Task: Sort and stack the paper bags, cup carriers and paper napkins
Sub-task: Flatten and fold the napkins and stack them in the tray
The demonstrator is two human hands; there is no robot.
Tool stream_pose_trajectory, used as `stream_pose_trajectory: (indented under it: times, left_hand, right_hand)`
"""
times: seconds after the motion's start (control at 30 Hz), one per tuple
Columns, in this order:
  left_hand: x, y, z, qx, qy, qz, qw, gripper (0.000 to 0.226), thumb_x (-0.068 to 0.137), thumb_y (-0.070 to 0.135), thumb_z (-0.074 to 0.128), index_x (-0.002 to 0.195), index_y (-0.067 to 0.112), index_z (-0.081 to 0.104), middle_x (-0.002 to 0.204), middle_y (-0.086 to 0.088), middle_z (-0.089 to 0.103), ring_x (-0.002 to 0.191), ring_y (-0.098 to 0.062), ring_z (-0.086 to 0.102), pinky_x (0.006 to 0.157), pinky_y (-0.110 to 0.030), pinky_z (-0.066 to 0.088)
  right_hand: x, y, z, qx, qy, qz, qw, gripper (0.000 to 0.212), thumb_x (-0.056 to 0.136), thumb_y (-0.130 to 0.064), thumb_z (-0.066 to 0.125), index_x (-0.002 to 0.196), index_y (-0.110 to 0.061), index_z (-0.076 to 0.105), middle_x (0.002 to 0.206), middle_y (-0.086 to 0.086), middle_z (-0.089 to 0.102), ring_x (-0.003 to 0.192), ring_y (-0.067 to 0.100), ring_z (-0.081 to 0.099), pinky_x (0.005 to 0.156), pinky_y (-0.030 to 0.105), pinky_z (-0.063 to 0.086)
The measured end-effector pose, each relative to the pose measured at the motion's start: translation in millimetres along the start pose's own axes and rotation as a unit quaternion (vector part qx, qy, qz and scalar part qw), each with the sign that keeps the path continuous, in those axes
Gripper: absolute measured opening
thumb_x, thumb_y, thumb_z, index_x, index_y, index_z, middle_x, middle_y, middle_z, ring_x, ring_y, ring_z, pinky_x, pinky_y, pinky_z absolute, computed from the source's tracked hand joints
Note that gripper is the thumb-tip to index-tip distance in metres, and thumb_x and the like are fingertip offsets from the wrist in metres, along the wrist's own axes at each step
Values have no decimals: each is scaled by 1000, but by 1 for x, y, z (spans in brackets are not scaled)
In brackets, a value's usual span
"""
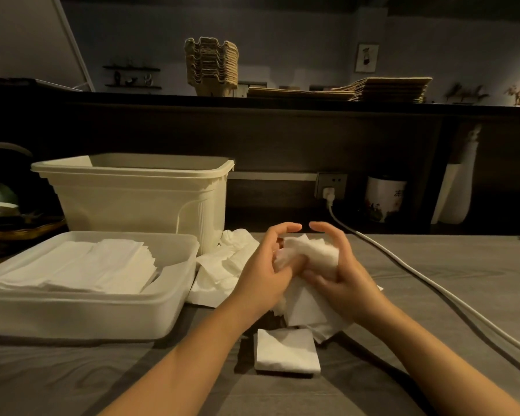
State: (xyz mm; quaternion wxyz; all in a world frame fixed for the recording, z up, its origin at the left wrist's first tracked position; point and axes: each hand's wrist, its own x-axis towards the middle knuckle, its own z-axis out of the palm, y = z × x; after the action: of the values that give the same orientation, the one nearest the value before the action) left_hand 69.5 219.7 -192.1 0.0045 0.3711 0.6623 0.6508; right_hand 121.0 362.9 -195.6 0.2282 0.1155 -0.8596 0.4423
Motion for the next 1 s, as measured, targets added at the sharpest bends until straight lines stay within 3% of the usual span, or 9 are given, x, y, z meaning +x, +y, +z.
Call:
stream_pose_trajectory:
  times: [0.07, 0.13, 0.2, 0.33, 0.43, 0.53, 0.67, 0.83, 1.0]
  left_hand:
    - [1, 1, -1, -54, 11, -12, 998, 33, 94, 15, 51, 112, 43, 48, 113, 12, 55, 103, -7, 56, 79, -23, 55]
    - [3, 0, -4, -138, 33, -34, 989, 29, 90, 17, 54, 109, 40, 55, 115, 8, 58, 108, -12, 56, 88, -33, 54]
    - [6, -3, -6, -156, 68, -41, 985, 26, 84, 24, 59, 105, 40, 57, 112, 8, 60, 109, -13, 56, 91, -34, 52]
    - [9, -8, -10, 23, 104, -8, 994, 31, 89, 20, 60, 111, 37, 46, 112, 11, 53, 99, -3, 54, 71, -9, 51]
    - [7, -11, -9, 66, 31, -36, 997, 43, 87, 20, 63, 115, 42, 39, 117, 7, 50, 98, -5, 53, 68, -9, 51]
    - [2, -11, -6, 152, -34, -36, 987, 47, 87, 24, 64, 119, 44, 36, 119, 9, 48, 95, -2, 51, 70, -6, 47]
    - [0, -11, -5, 216, -60, -21, 974, 48, 88, 25, 63, 121, 46, 35, 125, 8, 49, 101, -3, 49, 79, -11, 46]
    - [-2, -9, -8, 311, -111, -23, 944, 36, 87, 35, 63, 118, 43, 46, 117, 9, 58, 78, -4, 53, 73, -20, 49]
    - [0, -3, -17, 397, -106, -30, 911, 46, 82, 51, 63, 122, 43, 42, 119, 15, 54, 94, -4, 51, 74, -18, 42]
  right_hand:
    - [1, 0, -1, 46, -27, 48, 997, 74, 80, -18, 70, 126, -47, 20, 113, -21, 41, 96, 7, 56, 72, 21, 56]
    - [2, -1, -2, 51, -60, 90, 993, 55, 79, -19, 71, 117, -41, 37, 107, -16, 53, 93, 6, 59, 71, 22, 56]
    - [2, 1, -5, 95, -44, 117, 988, 34, 80, -20, 69, 104, -35, 51, 102, -6, 62, 88, 10, 65, 71, 25, 57]
    - [4, 5, -16, 190, 65, 137, 970, 27, 81, -17, 68, 104, -24, 58, 100, 4, 66, 77, 13, 69, 60, 23, 54]
    - [2, 7, -22, 82, 87, 144, 982, 24, 82, -19, 67, 104, -23, 57, 97, -4, 61, 76, 11, 64, 55, 19, 51]
    - [4, 2, -28, -66, 29, 122, 990, 28, 83, -24, 67, 105, -30, 52, 94, -14, 53, 81, 6, 57, 53, 17, 49]
    - [3, -4, -39, -115, -48, 87, 988, 25, 83, -25, 66, 101, -35, 52, 93, -17, 53, 81, 3, 57, 56, 15, 49]
    - [-10, 19, -43, -82, -67, 100, 989, 28, 79, -23, 71, 95, -39, 54, 95, -8, 62, 84, 6, 62, 72, 25, 56]
    - [-15, 24, -49, -60, -131, 152, 978, 39, 77, -26, 73, 100, -44, 48, 103, -13, 59, 94, 6, 59, 76, 19, 53]
